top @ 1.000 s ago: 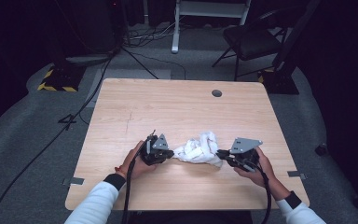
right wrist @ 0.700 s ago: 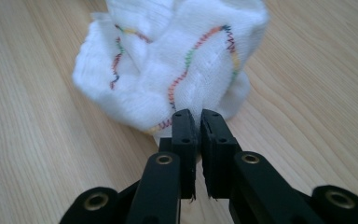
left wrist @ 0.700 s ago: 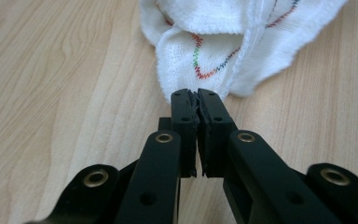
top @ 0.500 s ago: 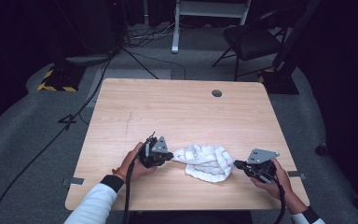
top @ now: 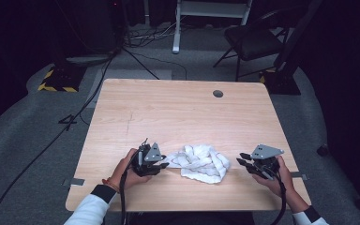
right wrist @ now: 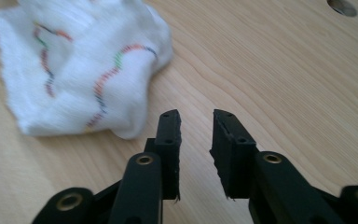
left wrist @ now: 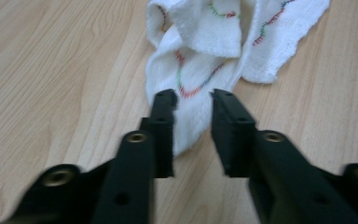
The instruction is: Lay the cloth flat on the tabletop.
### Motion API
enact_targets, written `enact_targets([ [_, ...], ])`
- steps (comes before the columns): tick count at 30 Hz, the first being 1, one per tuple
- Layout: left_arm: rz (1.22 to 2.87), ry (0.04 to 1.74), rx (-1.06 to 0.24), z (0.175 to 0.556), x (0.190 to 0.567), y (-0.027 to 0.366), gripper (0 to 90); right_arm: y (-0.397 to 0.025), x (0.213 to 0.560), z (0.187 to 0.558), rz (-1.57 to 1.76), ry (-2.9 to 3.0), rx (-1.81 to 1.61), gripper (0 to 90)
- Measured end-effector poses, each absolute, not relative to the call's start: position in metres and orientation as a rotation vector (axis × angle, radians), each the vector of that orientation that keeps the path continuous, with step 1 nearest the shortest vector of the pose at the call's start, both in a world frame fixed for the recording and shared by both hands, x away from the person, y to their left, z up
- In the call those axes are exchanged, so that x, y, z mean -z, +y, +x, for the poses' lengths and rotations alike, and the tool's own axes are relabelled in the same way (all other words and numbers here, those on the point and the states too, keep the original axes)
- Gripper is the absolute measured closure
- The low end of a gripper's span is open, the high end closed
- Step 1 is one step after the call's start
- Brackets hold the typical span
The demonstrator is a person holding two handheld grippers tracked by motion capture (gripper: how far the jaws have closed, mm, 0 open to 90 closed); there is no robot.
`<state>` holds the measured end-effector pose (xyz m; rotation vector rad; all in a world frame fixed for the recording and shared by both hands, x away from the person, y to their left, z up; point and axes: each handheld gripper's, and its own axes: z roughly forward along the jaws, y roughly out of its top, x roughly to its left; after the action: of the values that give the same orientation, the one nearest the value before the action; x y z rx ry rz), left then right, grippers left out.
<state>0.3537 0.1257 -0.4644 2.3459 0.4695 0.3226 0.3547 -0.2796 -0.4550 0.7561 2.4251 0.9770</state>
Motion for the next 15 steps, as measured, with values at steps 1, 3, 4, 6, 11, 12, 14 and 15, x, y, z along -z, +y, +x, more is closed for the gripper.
enact_targets([
  [1,2.342,0.462,-0.326,0.352,0.464,0.122,57.3,-0.277,0.453,0.353,0.75,2.422,-0.991,67.0],
  [3,2.351,0.437,-0.337,0.349,0.464,0.112,51.1,-0.27,0.45,0.349,0.734,2.428,-1.027,62.8],
  [4,2.349,0.411,-0.315,0.347,0.464,0.106,49.6,-0.266,0.448,0.347,0.72,2.437,-1.051,61.4],
  [6,2.348,0.377,-0.301,0.345,0.464,0.1,46.5,-0.258,0.447,0.343,0.683,2.447,-1.083,56.6],
  [11,2.423,0.303,-0.269,0.348,0.477,0.063,39.7,-0.23,0.45,0.335,0.621,2.498,-1.115,48.3],
  [12,2.433,0.306,-0.271,0.35,0.479,0.061,40.7,-0.224,0.453,0.334,0.616,2.509,-1.101,46.4],
  [14,2.45,0.315,-0.276,0.357,0.481,0.06,54.5,-0.216,0.459,0.334,0.603,2.514,-1.049,43.7],
  [15,2.45,0.318,-0.282,0.359,0.481,0.061,59.7,-0.214,0.462,0.334,0.601,2.512,-1.027,44.3],
])
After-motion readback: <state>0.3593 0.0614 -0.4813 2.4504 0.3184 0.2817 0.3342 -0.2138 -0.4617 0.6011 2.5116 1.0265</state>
